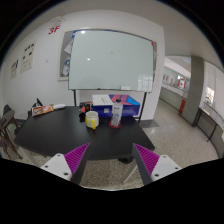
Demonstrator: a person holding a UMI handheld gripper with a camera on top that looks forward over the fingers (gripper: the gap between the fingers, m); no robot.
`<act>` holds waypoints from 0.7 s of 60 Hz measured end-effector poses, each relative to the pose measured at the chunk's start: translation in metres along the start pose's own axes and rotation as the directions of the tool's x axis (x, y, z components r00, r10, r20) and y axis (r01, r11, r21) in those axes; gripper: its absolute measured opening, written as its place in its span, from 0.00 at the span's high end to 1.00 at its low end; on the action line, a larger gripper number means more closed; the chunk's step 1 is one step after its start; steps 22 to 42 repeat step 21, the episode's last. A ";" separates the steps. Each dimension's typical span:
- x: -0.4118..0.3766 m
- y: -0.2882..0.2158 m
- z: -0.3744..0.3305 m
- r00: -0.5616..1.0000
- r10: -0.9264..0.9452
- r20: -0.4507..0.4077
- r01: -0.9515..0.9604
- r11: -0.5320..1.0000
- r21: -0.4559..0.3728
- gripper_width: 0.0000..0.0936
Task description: Pour water
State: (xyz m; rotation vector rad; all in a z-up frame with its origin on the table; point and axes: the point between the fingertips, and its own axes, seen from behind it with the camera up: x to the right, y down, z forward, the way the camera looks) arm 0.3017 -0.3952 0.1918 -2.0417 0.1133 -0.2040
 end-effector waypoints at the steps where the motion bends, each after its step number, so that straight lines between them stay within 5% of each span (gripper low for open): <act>1: 0.000 0.001 -0.002 1.000 -0.003 -0.003 0.003 1.000 0.003 0.10; 42: 0.006 0.006 -0.046 0.999 -0.036 -0.038 0.037 0.999 0.026 0.10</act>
